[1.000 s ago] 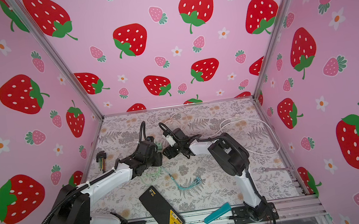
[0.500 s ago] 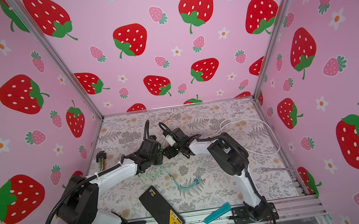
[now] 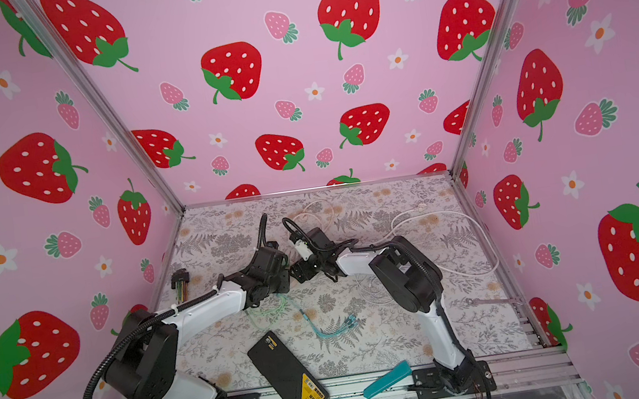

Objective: Pull the plug off the socket

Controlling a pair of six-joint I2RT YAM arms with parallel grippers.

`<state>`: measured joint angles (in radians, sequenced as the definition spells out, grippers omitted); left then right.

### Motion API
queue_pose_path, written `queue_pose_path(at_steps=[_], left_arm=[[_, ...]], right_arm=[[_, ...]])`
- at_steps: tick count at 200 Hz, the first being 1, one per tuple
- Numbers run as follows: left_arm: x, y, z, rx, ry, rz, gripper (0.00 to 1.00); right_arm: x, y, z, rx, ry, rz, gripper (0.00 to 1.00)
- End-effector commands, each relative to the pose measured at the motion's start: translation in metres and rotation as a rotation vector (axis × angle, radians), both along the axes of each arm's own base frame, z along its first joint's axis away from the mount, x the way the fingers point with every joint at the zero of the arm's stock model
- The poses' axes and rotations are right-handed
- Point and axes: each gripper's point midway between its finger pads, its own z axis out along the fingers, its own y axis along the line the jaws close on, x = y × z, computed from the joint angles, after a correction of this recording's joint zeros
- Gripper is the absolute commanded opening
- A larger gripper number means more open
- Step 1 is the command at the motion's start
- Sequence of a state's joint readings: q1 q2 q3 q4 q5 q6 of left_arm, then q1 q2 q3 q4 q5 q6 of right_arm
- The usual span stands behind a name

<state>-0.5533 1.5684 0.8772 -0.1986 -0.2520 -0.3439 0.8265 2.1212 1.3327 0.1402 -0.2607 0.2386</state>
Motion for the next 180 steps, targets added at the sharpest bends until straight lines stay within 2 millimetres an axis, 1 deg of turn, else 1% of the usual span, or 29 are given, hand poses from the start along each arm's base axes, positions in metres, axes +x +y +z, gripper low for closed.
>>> queue_pose_path(at_steps=[1,13,58,92,126,180], left_arm=[[0.013,0.002,0.01,0.006,-0.029,0.04,0.51],[0.013,0.001,0.01,0.006,-0.027,0.04,0.48],[0.011,-0.001,0.007,0.001,-0.02,0.023,0.41],[0.005,-0.006,0.005,-0.026,-0.023,-0.028,0.39],[0.002,-0.005,0.003,-0.035,-0.013,-0.046,0.37],[-0.001,-0.004,0.003,-0.028,-0.011,-0.077,0.35]], right_arm=[[-0.002,-0.007,-0.019,-0.046,0.042,-0.003,0.79],[-0.003,-0.007,-0.018,-0.045,0.043,-0.003,0.8],[-0.002,-0.005,-0.018,-0.04,0.041,-0.001,0.8],[0.0,-0.001,-0.017,-0.031,0.043,0.002,0.8],[0.001,-0.004,-0.024,-0.057,0.048,-0.005,0.8],[0.0,-0.005,-0.021,-0.06,0.047,-0.002,0.8]])
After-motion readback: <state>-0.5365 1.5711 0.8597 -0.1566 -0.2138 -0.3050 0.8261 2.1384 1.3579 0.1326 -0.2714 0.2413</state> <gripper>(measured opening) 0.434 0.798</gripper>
